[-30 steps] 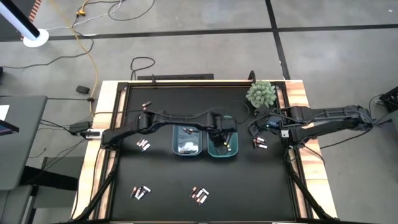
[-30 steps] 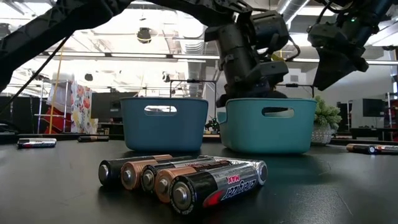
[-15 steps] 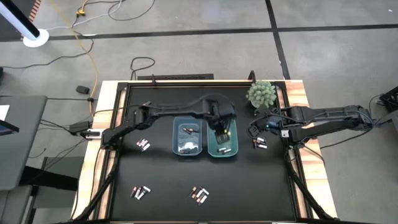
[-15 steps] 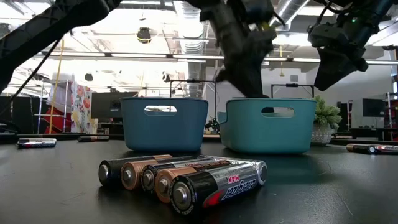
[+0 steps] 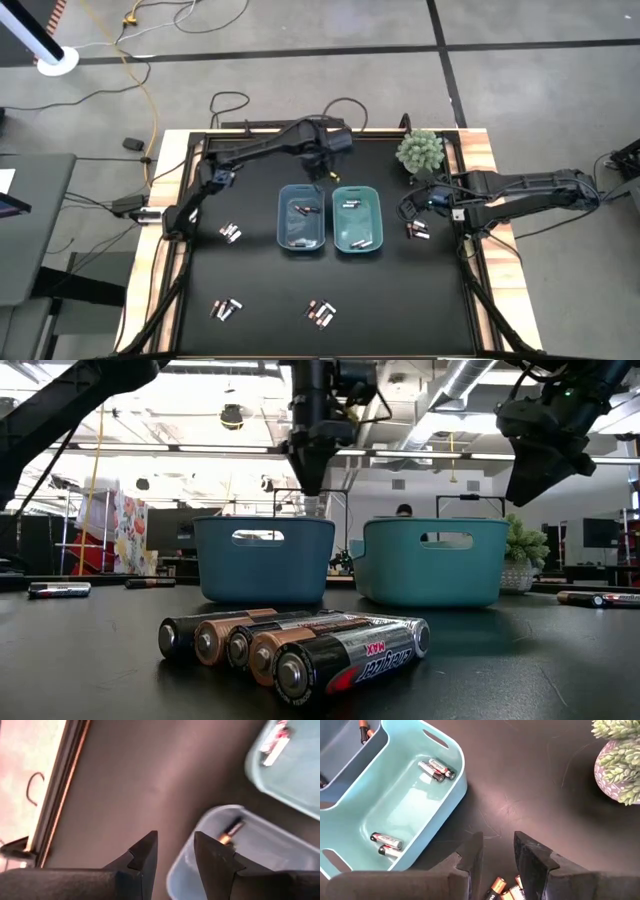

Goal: Sort batteries
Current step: Put the black battery into the blue bin

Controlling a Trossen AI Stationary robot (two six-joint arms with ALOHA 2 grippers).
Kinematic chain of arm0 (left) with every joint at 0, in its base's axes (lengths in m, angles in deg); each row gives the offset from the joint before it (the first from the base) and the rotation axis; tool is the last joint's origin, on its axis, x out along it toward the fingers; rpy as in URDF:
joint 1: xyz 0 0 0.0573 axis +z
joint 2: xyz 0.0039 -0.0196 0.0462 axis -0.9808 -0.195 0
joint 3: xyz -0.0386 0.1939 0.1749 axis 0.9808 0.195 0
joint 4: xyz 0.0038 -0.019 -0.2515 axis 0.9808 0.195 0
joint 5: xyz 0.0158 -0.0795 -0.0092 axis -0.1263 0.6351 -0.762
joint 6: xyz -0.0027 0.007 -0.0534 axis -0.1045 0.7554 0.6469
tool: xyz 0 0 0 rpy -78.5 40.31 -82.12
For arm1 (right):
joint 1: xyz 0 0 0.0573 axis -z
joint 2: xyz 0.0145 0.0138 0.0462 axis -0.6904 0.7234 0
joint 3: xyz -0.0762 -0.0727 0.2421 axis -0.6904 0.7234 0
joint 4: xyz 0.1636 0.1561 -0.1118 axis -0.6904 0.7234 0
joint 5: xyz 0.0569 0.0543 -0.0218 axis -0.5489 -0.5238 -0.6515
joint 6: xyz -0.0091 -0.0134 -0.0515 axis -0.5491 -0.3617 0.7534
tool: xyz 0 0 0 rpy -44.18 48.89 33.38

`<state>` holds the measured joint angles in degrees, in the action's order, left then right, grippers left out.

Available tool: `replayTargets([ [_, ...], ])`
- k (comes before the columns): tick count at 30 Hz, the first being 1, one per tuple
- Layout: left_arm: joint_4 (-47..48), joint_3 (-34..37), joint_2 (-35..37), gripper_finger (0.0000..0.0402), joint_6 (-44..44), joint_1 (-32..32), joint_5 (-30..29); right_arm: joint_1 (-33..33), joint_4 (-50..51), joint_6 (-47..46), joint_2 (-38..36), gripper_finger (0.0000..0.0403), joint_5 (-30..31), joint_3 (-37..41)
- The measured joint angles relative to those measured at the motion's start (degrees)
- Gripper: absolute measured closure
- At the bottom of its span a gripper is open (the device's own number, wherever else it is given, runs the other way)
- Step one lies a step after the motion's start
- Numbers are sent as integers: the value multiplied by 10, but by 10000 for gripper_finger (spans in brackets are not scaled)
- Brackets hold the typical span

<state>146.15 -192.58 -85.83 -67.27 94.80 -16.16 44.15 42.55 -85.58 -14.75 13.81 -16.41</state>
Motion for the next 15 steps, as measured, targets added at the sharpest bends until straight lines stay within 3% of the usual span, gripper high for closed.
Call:
replayTargets([
  [15, 5, 0, -1, 278, -84, 114, 6, 0, -1, -90, 0, 275, 2, 0],
])
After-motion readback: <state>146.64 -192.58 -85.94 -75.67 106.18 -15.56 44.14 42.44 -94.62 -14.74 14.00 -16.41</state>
